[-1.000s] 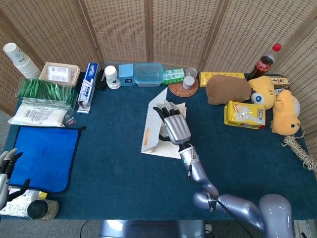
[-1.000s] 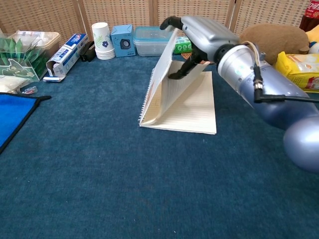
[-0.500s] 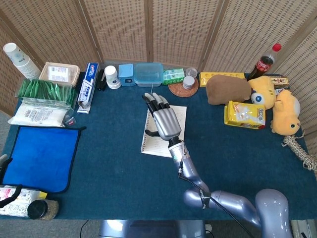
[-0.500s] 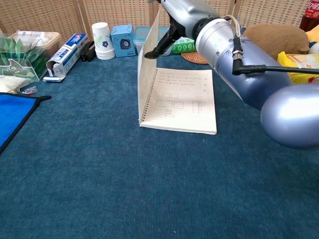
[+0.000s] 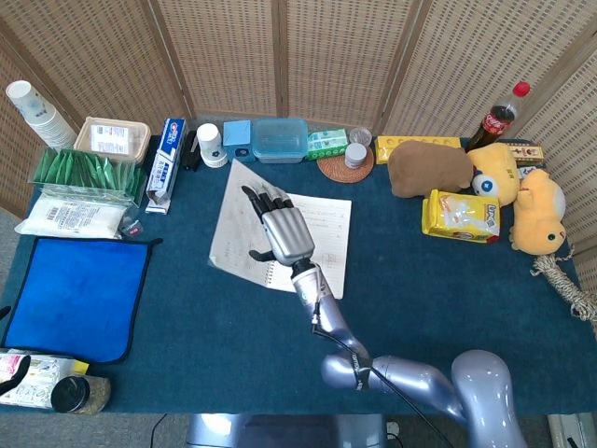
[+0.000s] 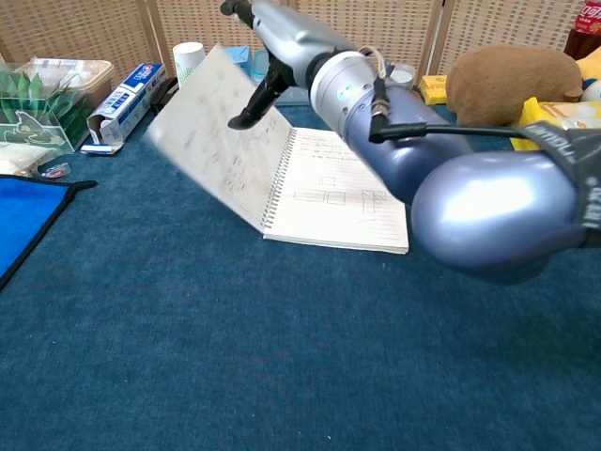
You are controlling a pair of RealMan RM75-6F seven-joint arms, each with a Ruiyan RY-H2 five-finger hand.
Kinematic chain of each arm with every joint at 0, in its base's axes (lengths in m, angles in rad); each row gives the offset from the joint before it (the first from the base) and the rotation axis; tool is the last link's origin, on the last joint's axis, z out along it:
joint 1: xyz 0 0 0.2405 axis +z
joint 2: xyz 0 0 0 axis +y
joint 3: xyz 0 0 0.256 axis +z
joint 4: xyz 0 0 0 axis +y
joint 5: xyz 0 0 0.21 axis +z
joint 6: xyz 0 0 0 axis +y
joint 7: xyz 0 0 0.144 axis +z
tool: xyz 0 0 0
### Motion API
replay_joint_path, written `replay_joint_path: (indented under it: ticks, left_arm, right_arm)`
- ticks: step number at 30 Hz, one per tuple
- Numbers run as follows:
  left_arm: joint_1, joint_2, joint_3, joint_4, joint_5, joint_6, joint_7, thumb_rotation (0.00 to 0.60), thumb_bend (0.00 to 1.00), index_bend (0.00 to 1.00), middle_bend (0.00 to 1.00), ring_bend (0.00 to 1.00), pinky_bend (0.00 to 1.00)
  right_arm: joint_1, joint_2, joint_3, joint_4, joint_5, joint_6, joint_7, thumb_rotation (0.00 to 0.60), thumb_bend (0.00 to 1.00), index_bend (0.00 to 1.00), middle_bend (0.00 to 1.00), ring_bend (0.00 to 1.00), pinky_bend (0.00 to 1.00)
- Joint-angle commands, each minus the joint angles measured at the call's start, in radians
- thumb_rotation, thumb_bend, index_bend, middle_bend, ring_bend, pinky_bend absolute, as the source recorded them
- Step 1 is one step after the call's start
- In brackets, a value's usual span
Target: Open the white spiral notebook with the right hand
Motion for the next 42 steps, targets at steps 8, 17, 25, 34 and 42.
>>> replay_joint_path:
  ticks: [8, 17, 25, 34, 42]
  left_arm:
    - [0.004, 0.006, 0.000, 0.005, 0.009, -0.002, -0.006, 0.600, 0.30, 0.21, 0.09, 0.02, 0.00]
    - [-0.030, 0.010, -0.005, -0.035, 0.043, -0.031, 0.041, 0.600, 0.31, 0.21, 0.09, 0.02, 0.00]
    - [-0.064, 0.011, -0.004, -0.092, 0.057, -0.076, 0.112, 0.600, 0.30, 0.21, 0.09, 0.02, 0.00]
    - [-0.082, 0.010, -0.005, -0.135, 0.046, -0.108, 0.168, 0.600, 0.30, 0.21, 0.09, 0.02, 0.00]
    - [-0.054, 0.006, 0.001, -0.132, 0.004, -0.096, 0.203, 0.600, 0.30, 0.23, 0.09, 0.02, 0.00]
  right_arm:
    - [-0.001, -0.009, -0.037, 0.046, -0.007, 0.015, 0.025, 0.600, 0.04, 0.00, 0.07, 0.04, 0.13]
    - [-0.142, 0.153, -0.141, -0.107, -0.064, 0.095, 0.006, 0.600, 0.04, 0.00, 0.07, 0.04, 0.13]
    - [-0.315, 0.370, -0.291, -0.274, -0.147, 0.198, -0.046, 0.600, 0.05, 0.04, 0.10, 0.04, 0.13]
    - [-0.523, 0.520, -0.432, -0.405, -0.212, 0.383, -0.087, 0.600, 0.06, 0.10, 0.14, 0.06, 0.13]
    - [-0.690, 0.594, -0.531, -0.407, -0.257, 0.514, -0.077, 0.600, 0.06, 0.15, 0.17, 0.06, 0.13]
